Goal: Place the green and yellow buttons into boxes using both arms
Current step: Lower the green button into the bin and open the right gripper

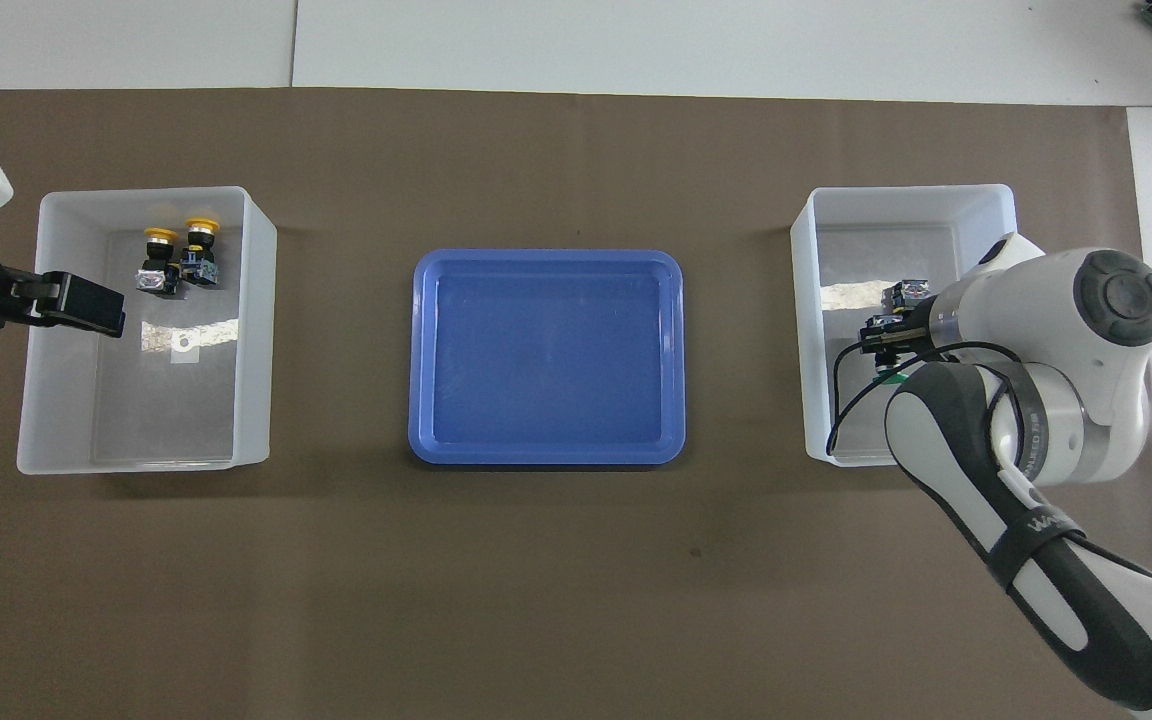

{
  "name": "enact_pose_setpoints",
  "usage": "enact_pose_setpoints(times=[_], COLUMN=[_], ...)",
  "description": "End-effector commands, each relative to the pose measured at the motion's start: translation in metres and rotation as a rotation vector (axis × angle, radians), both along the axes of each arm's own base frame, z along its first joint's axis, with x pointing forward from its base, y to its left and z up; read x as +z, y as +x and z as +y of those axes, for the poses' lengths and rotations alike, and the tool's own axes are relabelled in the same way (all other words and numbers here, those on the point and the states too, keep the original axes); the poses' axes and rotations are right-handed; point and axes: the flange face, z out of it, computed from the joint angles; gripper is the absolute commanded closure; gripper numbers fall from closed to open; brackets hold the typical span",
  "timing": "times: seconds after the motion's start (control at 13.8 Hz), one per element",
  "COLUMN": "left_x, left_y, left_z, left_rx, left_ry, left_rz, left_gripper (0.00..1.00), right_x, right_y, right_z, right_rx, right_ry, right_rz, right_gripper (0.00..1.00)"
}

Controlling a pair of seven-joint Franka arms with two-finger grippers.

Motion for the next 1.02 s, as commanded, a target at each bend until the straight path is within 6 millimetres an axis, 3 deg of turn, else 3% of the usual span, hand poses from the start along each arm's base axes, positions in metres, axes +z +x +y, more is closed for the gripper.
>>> enact_pose_setpoints(times=[0.0,0.15,0.36,0.58,0.73,0.87,0.95], left_x=[0.006,0.008,0.008,0.009,0.008,0.009,0.009], left_y=[-0.018,-0.016,-0.015,-0.012,-0.011,-0.010,-0.010], left_z=[0.009,0.013,0.021,0.023,0.029,0.032,0.034], left_rx=[0.008,0.018,0.038,0.042,0.050,0.055,0.058], left_ry=[0.016,0.015,0.013,0.011,0.011,0.010,0.011], left_rz=[0.028,0.012,0.009,-0.014,-0.025,-0.026,-0.026], left_gripper=[0.00,0.00,0.00,0.00,0.00,0.00,0.00], right_x=[-0.004,-0.015,-0.023,-0.025,-0.031,-0.031,-0.031], right_y=[-0.011,-0.014,-0.017,-0.018,-0.019,-0.019,-0.019], right_z=[-0.022,-0.023,-0.022,-0.008,-0.007,-0.007,-0.009], right_rx=[0.024,0.025,0.022,-0.013,-0.012,-0.011,-0.008], right_ry=[0.039,0.039,0.038,0.091,0.093,0.092,0.091], right_rz=[-0.028,-0.033,-0.034,-0.030,-0.032,-0.032,-0.032], right_gripper=[0.97,0.89,0.85,0.79,0.65,0.44,0.41])
